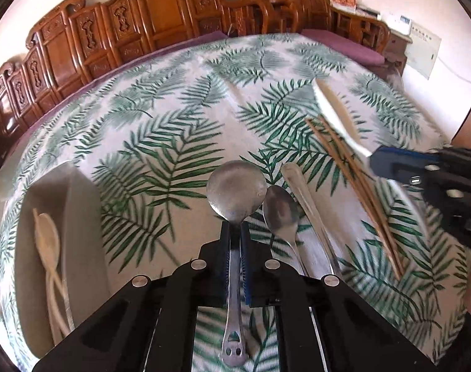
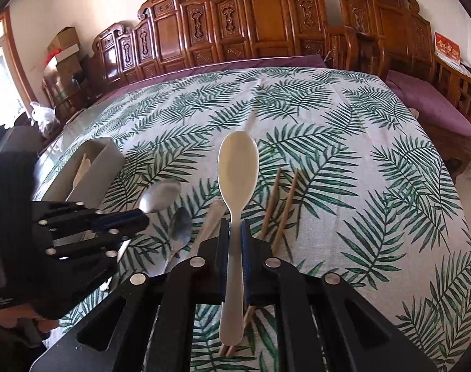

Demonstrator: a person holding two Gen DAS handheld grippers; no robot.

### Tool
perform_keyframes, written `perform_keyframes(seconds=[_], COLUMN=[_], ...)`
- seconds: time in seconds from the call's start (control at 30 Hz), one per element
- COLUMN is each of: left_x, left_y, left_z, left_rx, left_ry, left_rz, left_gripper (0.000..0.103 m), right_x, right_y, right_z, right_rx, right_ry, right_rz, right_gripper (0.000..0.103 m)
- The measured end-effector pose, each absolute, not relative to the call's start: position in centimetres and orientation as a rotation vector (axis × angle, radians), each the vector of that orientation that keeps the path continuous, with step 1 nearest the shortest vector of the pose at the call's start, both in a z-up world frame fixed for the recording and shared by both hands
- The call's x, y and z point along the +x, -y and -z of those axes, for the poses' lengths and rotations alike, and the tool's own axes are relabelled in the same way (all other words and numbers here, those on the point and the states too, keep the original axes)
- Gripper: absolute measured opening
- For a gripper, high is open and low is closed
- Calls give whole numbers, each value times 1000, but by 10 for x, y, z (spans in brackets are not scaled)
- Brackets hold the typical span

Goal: Organize utensils
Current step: 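Carry the steel spoon into the grey tray with the left tool while the right tool holds the white spoon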

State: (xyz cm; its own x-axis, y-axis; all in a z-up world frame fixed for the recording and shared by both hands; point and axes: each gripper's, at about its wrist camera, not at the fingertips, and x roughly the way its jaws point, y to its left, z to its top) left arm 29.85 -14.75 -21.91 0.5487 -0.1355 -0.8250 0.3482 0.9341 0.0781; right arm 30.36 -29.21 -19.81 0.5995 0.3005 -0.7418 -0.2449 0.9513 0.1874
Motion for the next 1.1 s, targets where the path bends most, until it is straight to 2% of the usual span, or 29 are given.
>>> perform_keyframes(seconds=[0.47,1.1], left_x=[259,245], left_y=[112,52], left_z=[157,114], left_rx=[182,118], left_ry=[-784,-713], left_rz=[285,219], left_gripper=[5,5], right_x=[285,254], right_y=[255,217], right_z=[188,164], right_rx=[-6,-6], right_ry=[-833,-773], right_rz=[-368,-469], right_gripper=[9,9])
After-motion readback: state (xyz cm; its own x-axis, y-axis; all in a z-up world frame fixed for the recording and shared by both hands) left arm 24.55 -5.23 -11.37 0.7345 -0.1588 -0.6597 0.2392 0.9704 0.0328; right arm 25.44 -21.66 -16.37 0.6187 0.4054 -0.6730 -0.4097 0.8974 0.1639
